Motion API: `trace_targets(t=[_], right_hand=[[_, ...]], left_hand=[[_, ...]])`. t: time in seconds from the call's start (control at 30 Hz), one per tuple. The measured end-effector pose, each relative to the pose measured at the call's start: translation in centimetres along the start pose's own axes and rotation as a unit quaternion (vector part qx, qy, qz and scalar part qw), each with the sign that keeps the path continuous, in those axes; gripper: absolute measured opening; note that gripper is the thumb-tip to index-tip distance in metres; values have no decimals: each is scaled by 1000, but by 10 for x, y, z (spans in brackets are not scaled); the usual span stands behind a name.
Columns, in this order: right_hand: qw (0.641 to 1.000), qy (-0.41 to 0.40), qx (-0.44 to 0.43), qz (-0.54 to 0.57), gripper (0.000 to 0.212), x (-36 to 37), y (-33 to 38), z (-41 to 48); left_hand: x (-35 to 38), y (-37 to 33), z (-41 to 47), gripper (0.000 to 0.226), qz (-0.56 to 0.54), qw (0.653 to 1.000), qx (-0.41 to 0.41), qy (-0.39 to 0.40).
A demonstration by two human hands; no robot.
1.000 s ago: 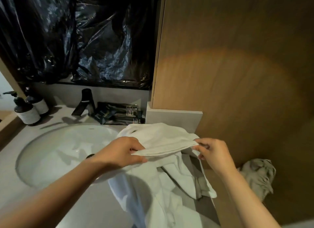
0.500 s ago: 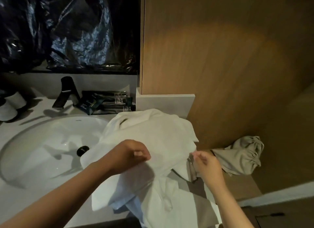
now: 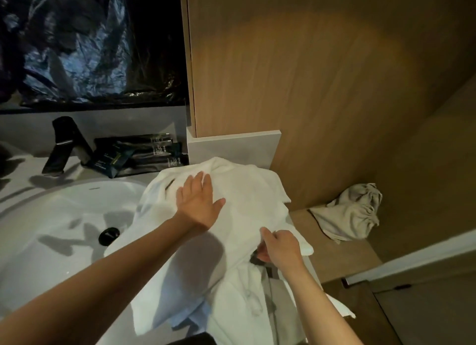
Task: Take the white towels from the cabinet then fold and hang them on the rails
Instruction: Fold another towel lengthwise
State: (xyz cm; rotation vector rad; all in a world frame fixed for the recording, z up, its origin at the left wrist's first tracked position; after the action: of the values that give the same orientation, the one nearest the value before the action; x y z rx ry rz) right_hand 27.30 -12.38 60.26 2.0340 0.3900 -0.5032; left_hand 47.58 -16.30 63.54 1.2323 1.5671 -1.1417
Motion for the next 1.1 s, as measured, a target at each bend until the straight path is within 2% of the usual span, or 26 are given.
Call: trace_targets(t=[0.17,0.23,0.3,0.37,0.5,0.6,0.67,0.73,0.8,0.9,1.0,1.1], right_hand=[[999,-28,27,36,33,14,-1,-5],[996,-48,34,63,29,19,-6,-4],[991,-69,52,104,24,24,-12,-3],[984,-82,70,141,21,28,-17,-3],[959,-55,105,257,27,32,-9,-10],[945,-40,116,302,35,25,2,-18],[937,-44,89,334,29,17,7,-26],[931,-51,59,356,19,8,12,-38],[924,-63,36,374,18,0,16,-52],[921,-69,-21,383,22,-18,26,-80],[917,-104,-80,376,22,-51,39,-111],[906,-133,-149,373,21,-99,51,-147]], left_hand=[[16,-10,0,74,42,999,-22,21],[11,-6,4,68,24,999,-6,-20],[2,1,10,57,-5,994,17,-106],[-5,8,20,52,-41,990,47,-128],[-21,11,40,54,-107,991,81,17],[-33,15,44,74,-241,965,27,96],[-42,16,42,85,-336,930,3,149],[-54,15,33,77,-393,897,8,202],[-71,10,18,67,-418,883,21,215],[-107,-2,-13,71,-436,874,83,196],[-139,-24,-43,90,-454,863,126,181],[-167,-58,-78,74,-478,858,152,110]])
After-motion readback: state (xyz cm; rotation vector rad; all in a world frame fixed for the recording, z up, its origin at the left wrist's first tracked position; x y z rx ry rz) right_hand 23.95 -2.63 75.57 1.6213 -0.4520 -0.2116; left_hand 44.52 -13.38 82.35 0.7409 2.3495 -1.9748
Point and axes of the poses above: each hand's wrist, its own z-axis towards the middle knuckle, its own x-axis out of the palm, y = z × x, the point moved 1 cm from there along z, towards the middle knuckle, and after that the axes turned 2 degrees about z, right-handed, at the moved point
